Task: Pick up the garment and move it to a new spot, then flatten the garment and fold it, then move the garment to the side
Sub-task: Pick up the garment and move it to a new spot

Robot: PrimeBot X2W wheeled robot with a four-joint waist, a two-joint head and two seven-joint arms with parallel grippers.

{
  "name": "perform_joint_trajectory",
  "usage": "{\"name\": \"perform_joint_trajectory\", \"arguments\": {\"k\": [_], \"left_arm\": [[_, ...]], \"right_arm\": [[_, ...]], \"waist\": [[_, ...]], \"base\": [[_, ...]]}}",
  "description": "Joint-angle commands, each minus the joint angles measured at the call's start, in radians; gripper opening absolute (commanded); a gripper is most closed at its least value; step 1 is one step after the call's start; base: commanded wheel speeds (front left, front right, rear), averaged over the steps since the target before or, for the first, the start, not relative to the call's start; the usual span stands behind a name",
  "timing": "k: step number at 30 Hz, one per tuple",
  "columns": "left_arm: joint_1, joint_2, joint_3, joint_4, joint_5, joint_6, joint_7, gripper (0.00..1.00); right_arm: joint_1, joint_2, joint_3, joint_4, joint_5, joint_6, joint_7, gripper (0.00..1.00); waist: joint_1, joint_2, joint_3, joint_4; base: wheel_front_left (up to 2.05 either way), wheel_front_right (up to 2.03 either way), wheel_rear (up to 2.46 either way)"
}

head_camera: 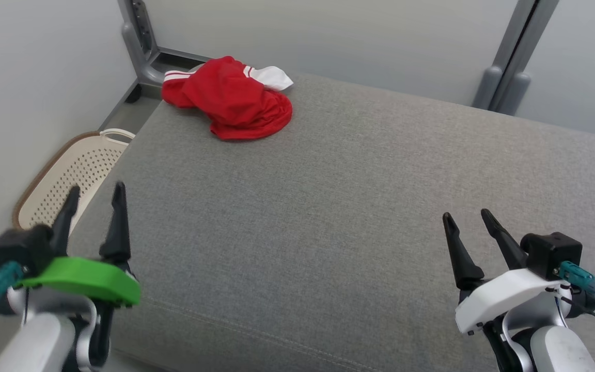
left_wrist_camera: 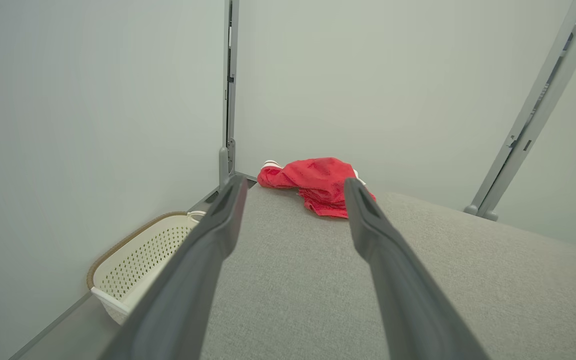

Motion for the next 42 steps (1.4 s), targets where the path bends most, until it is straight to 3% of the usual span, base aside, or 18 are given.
{"name": "perform_joint_trajectory", "arguments": {"k": [1,9,16,21,27,35,42], "left_arm": [[-0.068,0.017,0.008,0.009,0.006,-0.015,0.014,1.0],[-0.448,0.058,0.025,0.173,-0.03,-0.118,0.18,1.0],[-0.716,0.147,0.068,0.389,-0.084,-0.157,0.388,1.0],[-0.833,0.231,0.085,0.477,-0.084,-0.149,0.502,1.0],[-0.903,0.273,0.116,0.528,-0.118,-0.124,0.591,1.0],[-0.887,0.268,0.109,0.547,-0.13,-0.096,0.635,1.0],[-0.867,0.303,0.1,0.58,-0.104,-0.073,0.633,1.0]], "right_arm": [[-0.017,-0.003,0.0,-0.006,-0.01,-0.001,0.004,1.0],[-0.104,-0.003,0.0,-0.038,-0.037,-0.001,0.013,1.0],[-0.195,-0.003,0.008,-0.065,-0.023,-0.001,-0.01,1.0],[-0.244,-0.002,0.007,-0.073,-0.015,-0.001,-0.036,1.0],[-0.283,-0.002,0.007,-0.091,-0.01,-0.001,-0.061,1.0],[-0.306,-0.002,0.008,-0.105,-0.019,-0.001,-0.075,1.0],[-0.316,-0.002,0.003,-0.111,-0.032,-0.001,-0.075,1.0]], "waist": [[0.0,0.0,0.025,-0.038],[0.0,0.0,0.13,-0.192],[0.0,0.0,0.278,-0.358],[0.0,0.0,0.398,-0.452],[0.0,0.0,0.522,-0.52],[0.0,0.0,0.629,-0.545],[0.0,0.0,0.669,-0.55]], "base": [[0.0,0.0,0.0],[0.0,0.0,0.0],[0.0,0.0,0.0],[0.0,0.0,0.0],[0.0,0.0,0.0],[0.0,0.0,0.0],[0.0,0.0,0.0]]}}
